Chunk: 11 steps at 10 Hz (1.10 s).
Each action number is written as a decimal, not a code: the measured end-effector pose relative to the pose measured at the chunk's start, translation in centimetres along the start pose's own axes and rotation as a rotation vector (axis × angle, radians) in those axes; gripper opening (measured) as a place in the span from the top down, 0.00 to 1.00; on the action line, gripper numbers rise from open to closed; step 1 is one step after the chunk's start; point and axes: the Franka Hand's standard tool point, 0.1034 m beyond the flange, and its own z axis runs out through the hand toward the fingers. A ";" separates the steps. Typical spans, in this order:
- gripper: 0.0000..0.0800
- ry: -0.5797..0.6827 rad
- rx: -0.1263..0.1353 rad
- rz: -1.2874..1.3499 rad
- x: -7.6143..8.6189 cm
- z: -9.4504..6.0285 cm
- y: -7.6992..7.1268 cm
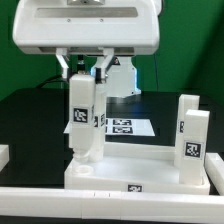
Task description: Assemble desk
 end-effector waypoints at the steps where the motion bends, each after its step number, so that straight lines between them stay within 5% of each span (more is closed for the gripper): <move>1: 0.64 -0.005 0.000 -0.001 -0.2 0.3 0.0; 11: 0.64 -0.030 -0.010 0.000 -1.7 1.5 0.5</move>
Offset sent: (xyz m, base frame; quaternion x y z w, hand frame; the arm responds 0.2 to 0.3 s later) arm -0.0039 0.0009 -0.0054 -0.0079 0.0066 0.0008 0.9999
